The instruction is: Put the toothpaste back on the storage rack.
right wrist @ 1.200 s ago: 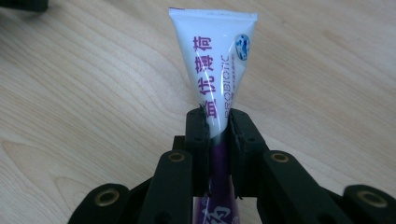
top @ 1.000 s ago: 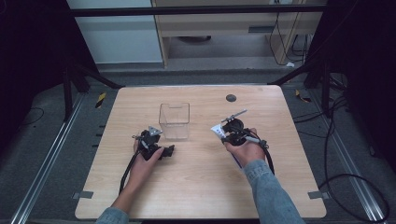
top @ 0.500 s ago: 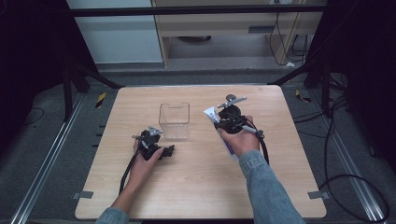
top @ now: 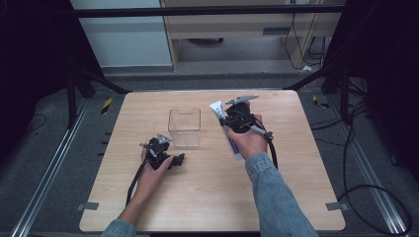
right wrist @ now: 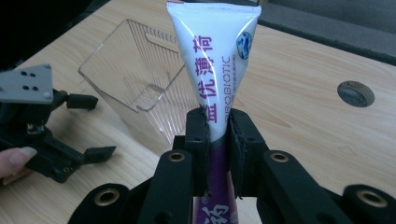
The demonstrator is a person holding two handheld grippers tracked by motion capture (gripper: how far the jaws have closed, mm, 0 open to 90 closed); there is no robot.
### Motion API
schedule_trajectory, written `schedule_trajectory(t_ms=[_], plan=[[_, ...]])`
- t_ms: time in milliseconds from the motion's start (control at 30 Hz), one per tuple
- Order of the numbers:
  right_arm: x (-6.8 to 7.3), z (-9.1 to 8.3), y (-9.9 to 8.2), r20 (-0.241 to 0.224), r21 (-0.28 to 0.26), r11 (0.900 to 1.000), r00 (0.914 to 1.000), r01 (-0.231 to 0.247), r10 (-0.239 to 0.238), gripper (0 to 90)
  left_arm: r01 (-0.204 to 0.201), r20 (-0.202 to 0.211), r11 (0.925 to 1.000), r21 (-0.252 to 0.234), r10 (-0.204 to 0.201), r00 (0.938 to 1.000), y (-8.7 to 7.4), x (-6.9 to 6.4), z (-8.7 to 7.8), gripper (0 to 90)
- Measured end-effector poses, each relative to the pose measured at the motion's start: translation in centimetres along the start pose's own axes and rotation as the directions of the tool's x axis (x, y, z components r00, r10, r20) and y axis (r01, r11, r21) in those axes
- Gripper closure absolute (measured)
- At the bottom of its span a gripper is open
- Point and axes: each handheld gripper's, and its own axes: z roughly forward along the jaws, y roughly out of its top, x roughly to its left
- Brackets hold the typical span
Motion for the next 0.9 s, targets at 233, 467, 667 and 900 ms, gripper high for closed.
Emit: schedule_trajectory(t_ms=[233, 467, 667, 900], plan=[[0.3, 0.1, 1.2, -0.010, -0.040, 0.9992, 0.9999, 0.001, -0.001, 79.2, 0.001, 0.000, 1.0000, 0.000, -0.001, 1.0000, 0.0, 0.0, 0.0, 0.0], [0.4, 0.0, 2.1, -0.018, -0.080, 0.9966, 0.9997, -0.016, 0.015, 79.2, 0.001, 0.000, 1.0000, 0.000, -0.001, 1.0000, 0.0, 0.0, 0.0, 0.0], [0.6, -0.3, 3.0, -0.012, -0.104, 0.9945, 0.9998, -0.015, 0.013, 79.3, 0.001, 0.000, 1.0000, 0.000, -0.001, 1.0000, 0.0, 0.0, 0.0, 0.0], [0.6, -0.3, 4.0, -0.011, -0.130, 0.9915, 0.9999, -0.014, 0.013, 79.3, 0.000, 0.001, 1.0000, 0.002, 0.000, 1.0000, 0.0, 0.0, 0.0, 0.0]])
